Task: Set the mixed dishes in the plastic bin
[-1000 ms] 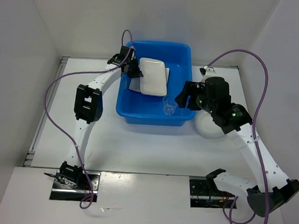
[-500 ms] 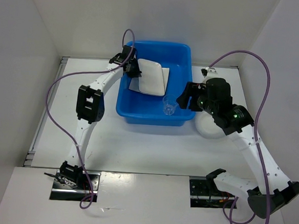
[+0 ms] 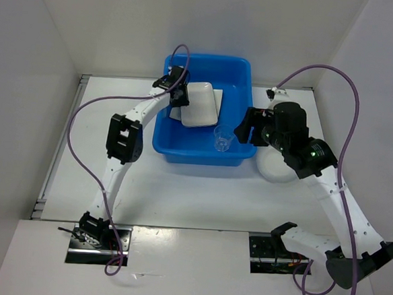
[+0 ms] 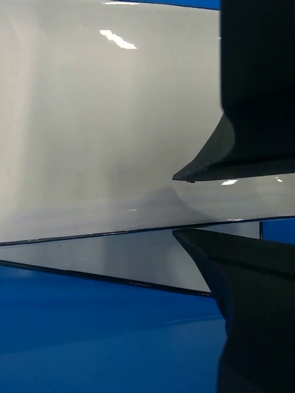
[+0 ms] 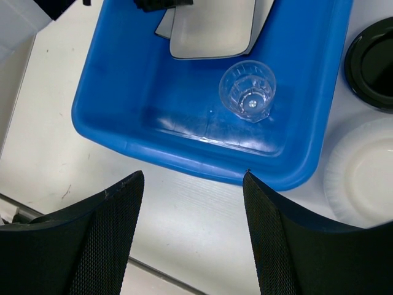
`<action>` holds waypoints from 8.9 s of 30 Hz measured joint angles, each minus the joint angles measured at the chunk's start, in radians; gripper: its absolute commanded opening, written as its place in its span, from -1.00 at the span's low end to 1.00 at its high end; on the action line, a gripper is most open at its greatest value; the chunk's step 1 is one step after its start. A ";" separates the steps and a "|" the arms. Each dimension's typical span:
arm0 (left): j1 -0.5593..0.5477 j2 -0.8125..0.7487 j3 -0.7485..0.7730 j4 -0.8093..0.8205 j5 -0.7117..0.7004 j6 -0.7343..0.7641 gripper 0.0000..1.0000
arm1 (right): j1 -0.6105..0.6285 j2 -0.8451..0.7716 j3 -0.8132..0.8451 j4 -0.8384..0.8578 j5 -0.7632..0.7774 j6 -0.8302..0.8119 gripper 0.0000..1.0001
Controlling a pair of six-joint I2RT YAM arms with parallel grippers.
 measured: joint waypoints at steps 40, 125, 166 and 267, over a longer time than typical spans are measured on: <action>-0.021 -1.164 -0.794 0.196 -0.001 0.129 0.99 | -0.660 0.411 -0.179 -0.058 0.135 0.139 0.39; -0.021 -1.320 -0.902 0.241 -0.150 0.263 0.99 | -1.005 0.399 -0.295 0.084 -0.445 -0.025 -1.00; -0.021 -1.354 -1.003 0.264 -0.109 0.233 0.99 | -0.610 0.459 0.374 0.081 -0.547 0.105 -1.00; 0.009 -1.433 -1.199 0.260 -0.058 0.157 0.99 | -0.787 0.694 0.069 0.232 -0.216 0.119 0.22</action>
